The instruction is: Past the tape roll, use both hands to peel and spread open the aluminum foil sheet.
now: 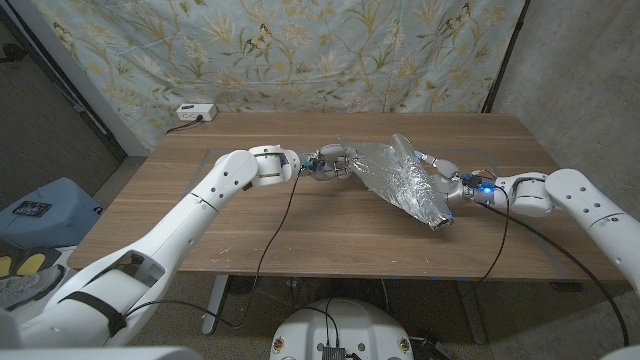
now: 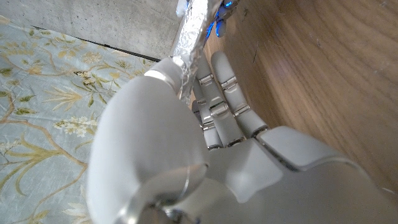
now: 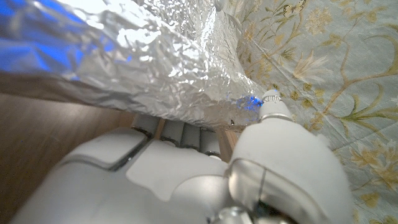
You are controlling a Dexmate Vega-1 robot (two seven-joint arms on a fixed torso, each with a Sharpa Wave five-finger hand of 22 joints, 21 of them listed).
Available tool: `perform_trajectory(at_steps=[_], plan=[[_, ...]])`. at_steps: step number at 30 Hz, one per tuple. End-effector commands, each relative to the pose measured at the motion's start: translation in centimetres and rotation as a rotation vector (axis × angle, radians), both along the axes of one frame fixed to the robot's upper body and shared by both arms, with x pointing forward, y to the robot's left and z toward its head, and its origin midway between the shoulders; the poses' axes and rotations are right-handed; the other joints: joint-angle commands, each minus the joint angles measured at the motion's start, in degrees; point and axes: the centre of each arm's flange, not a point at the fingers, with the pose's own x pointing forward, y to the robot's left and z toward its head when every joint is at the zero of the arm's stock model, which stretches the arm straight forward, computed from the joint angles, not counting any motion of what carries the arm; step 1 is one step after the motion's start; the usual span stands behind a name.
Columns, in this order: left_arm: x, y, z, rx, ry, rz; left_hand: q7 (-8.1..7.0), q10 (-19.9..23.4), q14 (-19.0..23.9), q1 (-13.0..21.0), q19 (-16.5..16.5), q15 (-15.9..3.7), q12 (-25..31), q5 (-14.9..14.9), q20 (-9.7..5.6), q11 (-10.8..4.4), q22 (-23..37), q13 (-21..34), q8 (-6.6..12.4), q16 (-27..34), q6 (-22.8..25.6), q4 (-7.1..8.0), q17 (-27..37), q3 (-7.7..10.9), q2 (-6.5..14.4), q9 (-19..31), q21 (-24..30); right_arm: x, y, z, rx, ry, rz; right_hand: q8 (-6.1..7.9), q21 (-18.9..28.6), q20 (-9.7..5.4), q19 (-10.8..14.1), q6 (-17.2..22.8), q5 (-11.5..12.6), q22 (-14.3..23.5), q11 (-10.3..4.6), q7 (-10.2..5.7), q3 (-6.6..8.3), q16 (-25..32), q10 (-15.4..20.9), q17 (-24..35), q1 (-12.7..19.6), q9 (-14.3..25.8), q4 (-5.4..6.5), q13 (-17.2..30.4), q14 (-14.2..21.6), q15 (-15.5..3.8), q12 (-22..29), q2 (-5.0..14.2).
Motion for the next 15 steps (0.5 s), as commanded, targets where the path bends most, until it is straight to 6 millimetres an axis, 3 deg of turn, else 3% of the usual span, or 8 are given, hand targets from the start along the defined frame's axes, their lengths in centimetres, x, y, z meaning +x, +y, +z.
perform_trajectory(at_steps=[1, 15], plan=[[-0.21, 0.26, -0.03, -0.009, -0.002, 0.0, 1.61, 4.2, 3.0, 0.0, 0.3, -2.53, -0.2, 0.1, -0.36, -4.4, 0.1, 0.2, -0.34, 0.4, 1.4, 0.15, 0.6, 0.57, -0.4, 0.3, 0.4, -0.1, -0.57, 0.19, -0.015, 0.005, -0.011, 0.13, 0.0, 0.05, 0.7, -0.2, 0.4, 0.1, 0.23, 2.56, -0.21, 0.2, 0.6, 0.2, -0.1, 0.0, 0.02, 0.0, 0.3, 0.51, -0.3, 0.19], [-0.19, 0.52, 0.21, 0.0, -0.002, -0.012, 1.56, 4.4, 3.1, -0.1, 0.2, -2.61, -0.4, 0.1, -0.47, -4.38, 0.1, 0.3, -0.38, 0.3, 1.5, 0.07, 0.6, 0.81, -0.5, 0.3, 0.6, -0.11, -1.04, 0.38, -0.011, -0.002, -0.031, 0.36, 0.0, 0.17, 1.0, -0.2, 0.6, 0.1, 0.25, 2.56, -0.18, 0.3, 1.0, 0.2, -0.2, -0.5, -0.11, -0.4, 0.4, 0.49, -1.0, 0.43]])
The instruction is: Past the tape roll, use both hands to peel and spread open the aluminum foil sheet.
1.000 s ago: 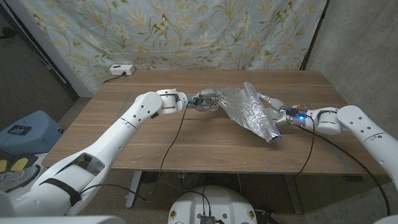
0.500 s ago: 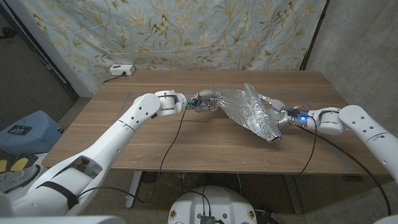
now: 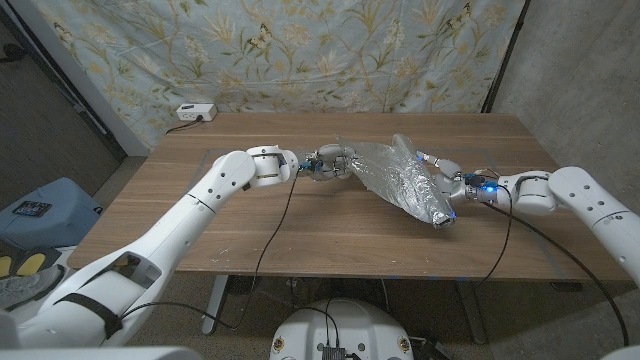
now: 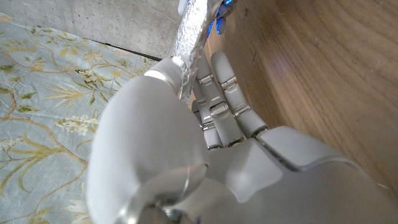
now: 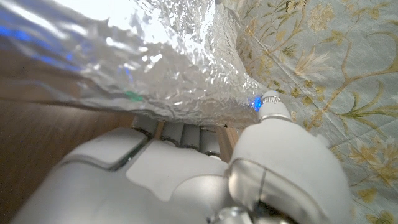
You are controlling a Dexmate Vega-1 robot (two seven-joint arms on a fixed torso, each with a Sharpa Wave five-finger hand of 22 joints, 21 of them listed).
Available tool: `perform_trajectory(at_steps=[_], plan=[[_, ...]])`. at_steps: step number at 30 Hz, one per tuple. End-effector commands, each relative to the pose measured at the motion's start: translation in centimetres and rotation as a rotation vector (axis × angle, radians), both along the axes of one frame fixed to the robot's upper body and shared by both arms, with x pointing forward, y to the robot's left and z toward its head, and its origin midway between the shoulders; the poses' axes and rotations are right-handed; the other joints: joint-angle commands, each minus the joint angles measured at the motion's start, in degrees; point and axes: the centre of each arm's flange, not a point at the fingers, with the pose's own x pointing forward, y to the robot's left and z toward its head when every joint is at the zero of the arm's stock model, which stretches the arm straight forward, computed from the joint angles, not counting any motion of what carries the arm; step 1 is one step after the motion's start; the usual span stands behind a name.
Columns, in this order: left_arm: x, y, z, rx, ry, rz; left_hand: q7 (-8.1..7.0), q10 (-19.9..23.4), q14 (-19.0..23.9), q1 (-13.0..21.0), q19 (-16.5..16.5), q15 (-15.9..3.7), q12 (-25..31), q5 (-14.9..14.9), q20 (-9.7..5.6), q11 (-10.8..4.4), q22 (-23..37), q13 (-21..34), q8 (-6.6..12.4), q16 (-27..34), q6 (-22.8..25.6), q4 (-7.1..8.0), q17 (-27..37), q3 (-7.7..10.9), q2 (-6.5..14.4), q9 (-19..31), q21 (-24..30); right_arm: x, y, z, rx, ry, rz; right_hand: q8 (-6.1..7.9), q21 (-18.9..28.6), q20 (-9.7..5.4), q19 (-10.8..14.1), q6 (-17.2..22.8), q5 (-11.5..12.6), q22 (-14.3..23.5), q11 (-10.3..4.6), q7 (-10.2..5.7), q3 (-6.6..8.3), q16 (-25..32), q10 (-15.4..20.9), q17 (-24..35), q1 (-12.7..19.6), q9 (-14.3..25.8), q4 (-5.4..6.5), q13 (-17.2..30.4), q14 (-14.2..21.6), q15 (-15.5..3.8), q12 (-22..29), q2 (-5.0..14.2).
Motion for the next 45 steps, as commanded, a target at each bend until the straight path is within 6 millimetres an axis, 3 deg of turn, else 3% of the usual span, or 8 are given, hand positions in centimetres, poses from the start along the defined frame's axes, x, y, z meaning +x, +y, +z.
perform_trajectory(at_steps=[1, 45], plan=[[-0.1, 0.1, 0.2, 0.004, 0.0, -0.012, 1.65, 4.3, 3.1, -0.1, 0.2, -2.55, -0.3, 0.1, -0.44, -4.35, 0.1, 0.3, -0.39, 0.4, 1.3, 0.03, 0.6, 0.4, -0.5, 0.3, 0.5, 0.0, -0.4, 0.1, 0.005, -0.008, -0.018, 0.37, -0.1, -0.27, 0.6, -0.2, 0.4, 0.1, -0.07, 2.56, -0.17, 0.3, 0.6, 0.2, -0.2, 0.0, -0.12, 0.0, 0.0, 0.14, -0.4, 0.46], [-0.9, 1.8, -0.2, 0.004, -0.001, -0.003, 1.48, 4.9, 3.3, -0.5, -0.1, -2.65, -1.1, -0.2, -0.45, -4.53, 0.1, 0.1, -0.42, 0.2, 1.7, 0.02, 0.9, 0.78, -0.9, 0.3, 1.2, 0.3, -2.0, 0.8, 0.026, -0.055, -0.068, 0.94, -0.4, -0.43, 0.6, 0.1, 0.5, 0.1, -0.22, 2.47, 0.31, 0.5, 1.5, 0.1, 0.3, -1.0, -0.96, -0.2, -0.1, 0.08, -2.4, 1.51]])
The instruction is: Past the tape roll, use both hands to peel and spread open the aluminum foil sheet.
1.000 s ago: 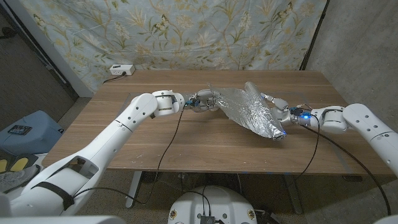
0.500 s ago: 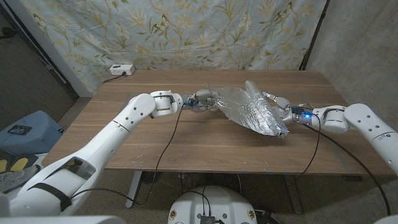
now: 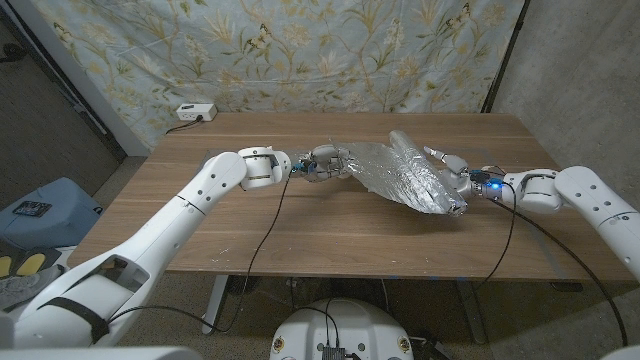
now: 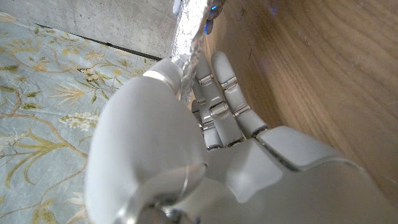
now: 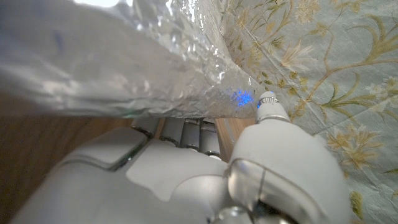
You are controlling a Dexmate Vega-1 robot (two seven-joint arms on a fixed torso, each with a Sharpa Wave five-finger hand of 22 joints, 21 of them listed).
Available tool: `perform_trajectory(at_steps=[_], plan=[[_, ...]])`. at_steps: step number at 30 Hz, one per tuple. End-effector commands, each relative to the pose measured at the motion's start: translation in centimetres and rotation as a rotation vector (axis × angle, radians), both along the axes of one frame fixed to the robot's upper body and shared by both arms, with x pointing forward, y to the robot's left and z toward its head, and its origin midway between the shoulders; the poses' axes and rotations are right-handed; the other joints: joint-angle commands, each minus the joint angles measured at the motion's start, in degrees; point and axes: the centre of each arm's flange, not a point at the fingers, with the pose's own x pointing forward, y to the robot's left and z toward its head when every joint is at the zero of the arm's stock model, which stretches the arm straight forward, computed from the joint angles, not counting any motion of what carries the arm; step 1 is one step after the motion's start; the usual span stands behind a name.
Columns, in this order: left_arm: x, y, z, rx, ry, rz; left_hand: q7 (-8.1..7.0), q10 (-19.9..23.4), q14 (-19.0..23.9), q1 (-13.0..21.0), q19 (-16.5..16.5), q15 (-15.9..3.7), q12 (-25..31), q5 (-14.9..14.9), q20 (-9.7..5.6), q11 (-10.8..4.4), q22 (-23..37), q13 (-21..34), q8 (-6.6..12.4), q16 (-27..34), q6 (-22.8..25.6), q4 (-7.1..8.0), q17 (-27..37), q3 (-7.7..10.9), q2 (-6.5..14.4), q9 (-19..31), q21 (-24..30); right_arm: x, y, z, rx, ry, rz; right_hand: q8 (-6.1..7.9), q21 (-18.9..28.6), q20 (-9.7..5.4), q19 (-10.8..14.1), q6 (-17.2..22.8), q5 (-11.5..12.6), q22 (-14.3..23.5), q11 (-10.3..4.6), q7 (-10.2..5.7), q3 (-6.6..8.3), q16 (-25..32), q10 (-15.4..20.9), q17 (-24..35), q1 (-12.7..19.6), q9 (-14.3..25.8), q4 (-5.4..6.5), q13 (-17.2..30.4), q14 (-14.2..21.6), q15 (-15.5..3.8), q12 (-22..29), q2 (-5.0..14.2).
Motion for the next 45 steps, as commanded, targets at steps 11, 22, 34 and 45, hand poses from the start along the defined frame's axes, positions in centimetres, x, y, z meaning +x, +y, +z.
perform_trajectory(at_steps=[11, 22, 34, 45], plan=[[-0.4, 0.4, 0.6, 0.025, -0.018, -0.009, 1.57, 4.8, 3.0, 0.1, -0.2, -2.84, -0.4, -0.2, -0.62, -4.42, 0.0, 0.1, -0.02, 0.2, 1.2, -0.12, 0.5, 0.47, -0.4, 0.3, 0.5, 0.2, -0.5, 0.5, 0.022, -0.052, -0.01, 0.55, 0.0, -0.13, 0.4, 0.5, 0.4, 0.1, 0.0, 2.35, 0.2, 0.3, 1.1, 0.0, 0.4, 0.0, -0.36, 0.3, 0.2, -0.15, -0.5, 0.76], [-0.7, 0.4, 1.5, 0.04, -0.034, -0.017, 1.58, 4.8, 3.2, 0.2, -0.3, -2.99, -0.5, -0.3, -0.65, -4.5, 0.0, 0.3, -0.04, 0.3, 1.3, -0.13, 0.6, 0.52, -0.4, 0.3, 0.7, 0.0, -0.9, 0.7, 0.051, -0.081, -0.018, 0.72, -0.1, -0.33, 0.3, 0.9, 0.4, 0.1, -0.3, 2.3, 0.27, 0.3, 1.3, 0.0, 0.4, -0.1, -0.51, 0.3, 0.4, -0.41, -0.8, 0.89], [-0.8, 1.1, 1.5, 0.039, -0.034, -0.019, 1.55, 4.9, 3.2, 0.2, -0.4, -2.93, -0.7, -0.4, -0.63, -4.42, 0.0, 0.3, -0.07, 0.3, 1.3, -0.1, 0.6, 0.58, -0.4, 0.3, 0.8, 0.2, -0.6, 0.9, 0.072, -0.102, -0.025, 0.82, 0.0, -0.62, 0.4, 1.3, 0.4, 0.1, -0.84, 2.24, 0.4, 0.4, 1.7, -0.1, 0.5, -0.1, -0.7, 0.4, 0.5, -0.68, -1.0, 1.09], [-0.7, 1.9, 1.9, 0.052, -0.031, -0.021, 1.52, 5.0, 3.2, 0.2, -0.4, -2.93, -0.8, -0.4, -0.56, -4.57, 0.0, 0.3, -0.08, 0.3, 1.3, -0.13, 0.7, 0.61, -0.5, 0.3, 0.9, 0.4, -0.1, 0.8, 0.101, -0.12, -0.032, 0.98, -0.1, -0.84, 0.3, 1.9, 0.3, 0.1, -1.2, 2.13, 0.52, 0.4, 1.9, -0.1, 0.5, -0.2, -0.83, 0.5, 0.5, -1.05, -1.4, 1.29]])
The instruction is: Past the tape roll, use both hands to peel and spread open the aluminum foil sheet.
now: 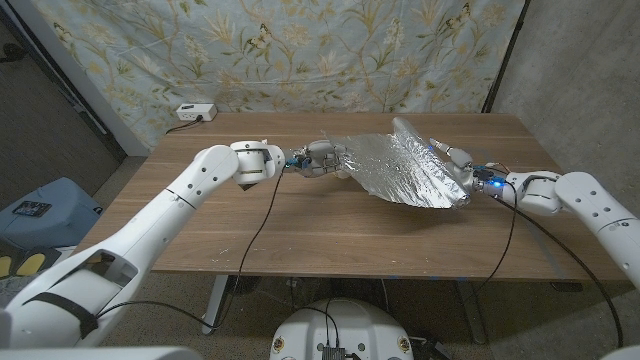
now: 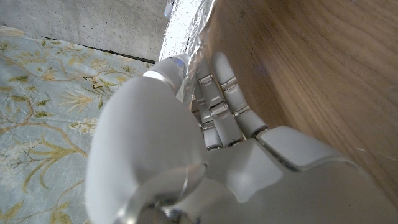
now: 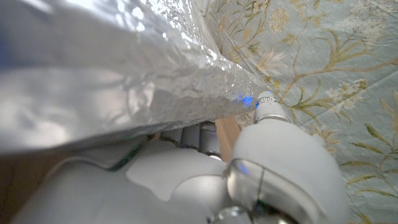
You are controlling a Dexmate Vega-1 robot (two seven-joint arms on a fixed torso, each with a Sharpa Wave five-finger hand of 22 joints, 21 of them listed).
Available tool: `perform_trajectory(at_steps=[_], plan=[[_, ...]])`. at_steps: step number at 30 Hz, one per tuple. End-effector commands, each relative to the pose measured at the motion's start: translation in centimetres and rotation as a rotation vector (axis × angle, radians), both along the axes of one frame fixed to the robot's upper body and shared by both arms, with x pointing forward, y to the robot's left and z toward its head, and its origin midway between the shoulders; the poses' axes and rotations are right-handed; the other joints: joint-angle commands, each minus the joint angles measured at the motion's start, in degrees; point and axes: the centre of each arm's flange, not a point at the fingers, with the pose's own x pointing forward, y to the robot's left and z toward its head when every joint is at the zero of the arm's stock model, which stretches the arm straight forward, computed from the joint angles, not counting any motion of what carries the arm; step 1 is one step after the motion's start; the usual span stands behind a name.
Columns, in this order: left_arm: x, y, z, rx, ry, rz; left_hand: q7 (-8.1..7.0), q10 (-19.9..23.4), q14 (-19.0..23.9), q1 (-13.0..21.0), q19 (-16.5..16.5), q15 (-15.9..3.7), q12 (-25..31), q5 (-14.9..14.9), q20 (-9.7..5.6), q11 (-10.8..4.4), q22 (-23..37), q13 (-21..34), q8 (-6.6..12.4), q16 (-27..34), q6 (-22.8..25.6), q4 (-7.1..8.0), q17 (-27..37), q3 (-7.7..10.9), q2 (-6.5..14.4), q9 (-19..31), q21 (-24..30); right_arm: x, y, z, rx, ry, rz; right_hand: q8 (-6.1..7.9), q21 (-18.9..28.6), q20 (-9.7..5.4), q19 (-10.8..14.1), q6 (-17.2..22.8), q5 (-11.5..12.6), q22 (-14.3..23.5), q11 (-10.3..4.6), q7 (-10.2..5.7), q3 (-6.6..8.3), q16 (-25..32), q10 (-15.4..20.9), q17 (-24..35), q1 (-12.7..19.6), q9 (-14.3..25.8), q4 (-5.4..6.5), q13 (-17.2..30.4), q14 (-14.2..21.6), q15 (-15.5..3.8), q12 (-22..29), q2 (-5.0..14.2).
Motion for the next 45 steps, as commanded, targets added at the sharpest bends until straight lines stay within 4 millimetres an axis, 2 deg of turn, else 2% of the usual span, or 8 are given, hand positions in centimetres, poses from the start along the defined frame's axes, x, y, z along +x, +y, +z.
perform_trajectory(at_steps=[1, 45], plan=[[0.1, 0.8, 0.5, 0.012, 0.001, -0.006, 1.35, 4.6, 3.2, 0.2, 0.0, -2.88, -0.4, 0.0, -0.26, -4.36, 0.0, 0.3, -0.09, 0.2, 1.2, 0.16, 0.4, 0.41, -0.4, 0.3, 0.4, 0.2, 0.4, -0.1, 0.035, -0.02, -0.006, 0.42, -0.1, -0.45, -0.1, 0.7, 0.3, 0.1, -0.18, 2.01, -0.03, 0.4, 0.3, 0.2, 0.0, 0.1, -0.29, 0.2, 0.2, -0.33, -0.3, 0.76], [-1.0, 2.6, 1.7, 0.041, -0.018, -0.019, 1.38, 4.7, 3.1, 0.3, 0.0, -2.85, -0.8, -0.1, -0.32, -4.17, 0.0, 0.5, -0.09, 0.3, 1.4, 0.13, 0.6, 0.6, -0.6, 0.2, 0.5, 0.3, -0.4, -0.6, 0.104, -0.052, -0.051, 0.47, -0.1, -1.06, 0.0, 1.7, 0.1, 0.2, -1.13, 0.86, 0.19, 0.7, 1.3, 0.2, -0.1, 0.0, -0.66, 0.6, 0.6, -1.34, -1.3, 1.22]])
